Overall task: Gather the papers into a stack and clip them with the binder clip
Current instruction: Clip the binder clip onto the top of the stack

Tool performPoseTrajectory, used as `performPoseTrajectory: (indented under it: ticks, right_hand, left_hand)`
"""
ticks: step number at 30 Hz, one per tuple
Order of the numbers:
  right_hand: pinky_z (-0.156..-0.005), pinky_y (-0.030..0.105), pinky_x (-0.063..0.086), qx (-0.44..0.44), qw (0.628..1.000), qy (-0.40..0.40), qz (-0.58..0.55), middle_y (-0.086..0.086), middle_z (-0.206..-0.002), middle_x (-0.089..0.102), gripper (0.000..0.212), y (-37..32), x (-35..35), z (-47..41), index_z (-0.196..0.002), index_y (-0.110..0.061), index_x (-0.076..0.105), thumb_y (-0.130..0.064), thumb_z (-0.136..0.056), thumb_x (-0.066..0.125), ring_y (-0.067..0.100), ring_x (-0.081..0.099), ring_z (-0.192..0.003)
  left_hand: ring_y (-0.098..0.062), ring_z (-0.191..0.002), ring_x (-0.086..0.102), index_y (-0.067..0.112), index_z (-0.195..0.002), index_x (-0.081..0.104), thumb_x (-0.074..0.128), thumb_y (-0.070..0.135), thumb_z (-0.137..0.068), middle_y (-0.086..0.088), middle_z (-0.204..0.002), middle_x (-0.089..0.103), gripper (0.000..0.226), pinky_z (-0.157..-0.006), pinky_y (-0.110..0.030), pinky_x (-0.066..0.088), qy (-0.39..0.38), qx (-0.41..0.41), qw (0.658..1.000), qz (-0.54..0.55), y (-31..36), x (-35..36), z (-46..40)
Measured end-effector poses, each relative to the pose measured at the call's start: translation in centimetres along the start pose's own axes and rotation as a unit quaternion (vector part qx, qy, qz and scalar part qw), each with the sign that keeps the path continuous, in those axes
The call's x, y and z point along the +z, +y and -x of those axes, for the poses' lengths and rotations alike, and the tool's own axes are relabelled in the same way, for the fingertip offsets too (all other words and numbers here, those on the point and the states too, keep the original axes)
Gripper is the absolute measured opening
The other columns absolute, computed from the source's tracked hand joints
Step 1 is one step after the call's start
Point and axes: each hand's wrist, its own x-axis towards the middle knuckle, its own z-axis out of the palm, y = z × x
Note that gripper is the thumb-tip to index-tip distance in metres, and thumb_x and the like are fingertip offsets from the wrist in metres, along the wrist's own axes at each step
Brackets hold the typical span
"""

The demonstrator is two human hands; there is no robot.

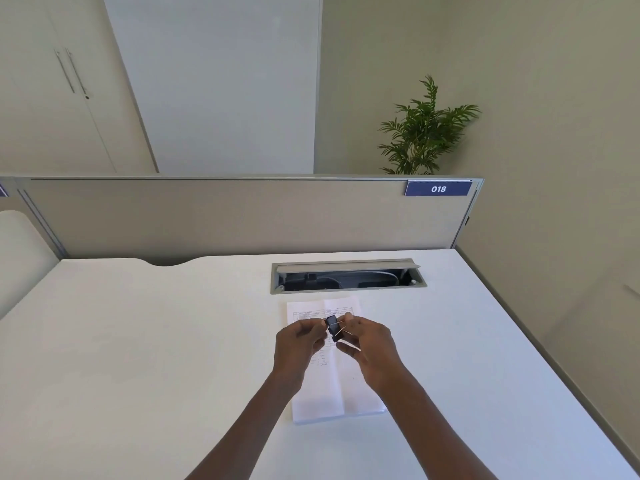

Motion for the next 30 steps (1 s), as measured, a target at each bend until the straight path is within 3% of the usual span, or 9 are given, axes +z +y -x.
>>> performPoseTrajectory:
  ticks: [5,11,14,17,20,23,30]
  right_hand:
    - [-0.091,0.039,0.058,-0.052,0.998,0.020,-0.012,0.017,-0.094,0.076,0.018,0.6,-0.1,-0.7,-0.098,0.001,0.075,-0.011,-0.095,0.061,0.030,0.074,-0.093]
    - [-0.090,0.040,0.058,-0.111,0.992,0.005,0.061,0.012,-0.091,0.077,0.011,0.9,-0.7,-0.9,-0.092,-0.005,0.078,-0.012,-0.088,0.070,0.028,0.073,-0.092]
    - [-0.090,0.037,0.058,-0.099,0.992,-0.046,0.056,0.018,-0.096,0.075,0.007,0.4,-1.8,-1.3,-0.089,-0.006,0.078,-0.006,-0.085,0.072,0.029,0.071,-0.095]
    - [-0.093,0.036,0.056,-0.083,0.991,-0.073,0.071,0.016,-0.100,0.075,0.017,0.2,-2.7,-2.1,-0.099,-0.003,0.076,-0.007,-0.083,0.076,0.028,0.072,-0.099]
    - [-0.096,0.039,0.055,-0.075,0.992,-0.061,0.079,0.011,-0.102,0.076,0.028,0.6,-2.9,-3.3,-0.110,-0.001,0.072,-0.007,-0.083,0.076,0.026,0.072,-0.101]
    - [-0.091,0.036,0.057,-0.068,0.995,-0.036,0.061,0.010,-0.101,0.077,0.025,1.1,-2.9,-4.6,-0.111,-0.004,0.071,-0.004,-0.086,0.072,0.026,0.073,-0.099]
    - [-0.091,0.044,0.057,-0.009,1.000,-0.003,0.024,0.019,-0.097,0.075,0.017,2.6,-2.5,-9.0,-0.104,0.004,0.073,0.002,-0.087,0.068,0.033,0.072,-0.093]
  left_hand:
    - [-0.022,-0.097,0.074,0.006,-0.104,0.076,0.061,0.021,-0.098,-0.010,-0.101,0.078,0.022,-0.090,-0.033,0.055,-0.067,-0.037,0.994,0.080,0.2,1.1,0.7]
    - [-0.025,-0.098,0.074,0.003,-0.109,0.074,0.069,0.006,-0.090,-0.011,-0.103,0.077,0.020,-0.091,-0.033,0.056,-0.066,-0.004,0.997,0.048,-0.7,0.8,0.3]
    - [-0.025,-0.096,0.074,0.004,-0.109,0.074,0.068,0.005,-0.090,-0.011,-0.103,0.077,0.020,-0.090,-0.034,0.056,-0.070,-0.009,0.997,0.029,-1.1,0.6,-0.2]
    - [-0.026,-0.094,0.075,0.002,-0.108,0.075,0.070,0.003,-0.088,-0.012,-0.101,0.077,0.020,-0.087,-0.033,0.057,-0.064,-0.005,0.998,0.008,-1.5,0.5,-0.9]
    - [-0.024,-0.089,0.076,0.002,-0.105,0.076,0.071,0.002,-0.087,-0.011,-0.096,0.078,0.019,-0.079,-0.028,0.058,-0.054,0.006,0.998,-0.015,-1.6,0.7,-1.7]
    - [-0.022,-0.083,0.075,0.007,-0.101,0.077,0.072,0.003,-0.087,-0.009,-0.093,0.079,0.016,-0.073,-0.024,0.057,-0.041,0.017,0.998,-0.037,-1.9,1.2,-2.7]
    - [-0.021,-0.082,0.074,0.018,-0.090,0.080,0.075,0.019,-0.086,0.000,-0.083,0.079,0.007,-0.075,-0.026,0.059,0.006,0.016,0.994,-0.108,-2.9,1.2,-5.3]
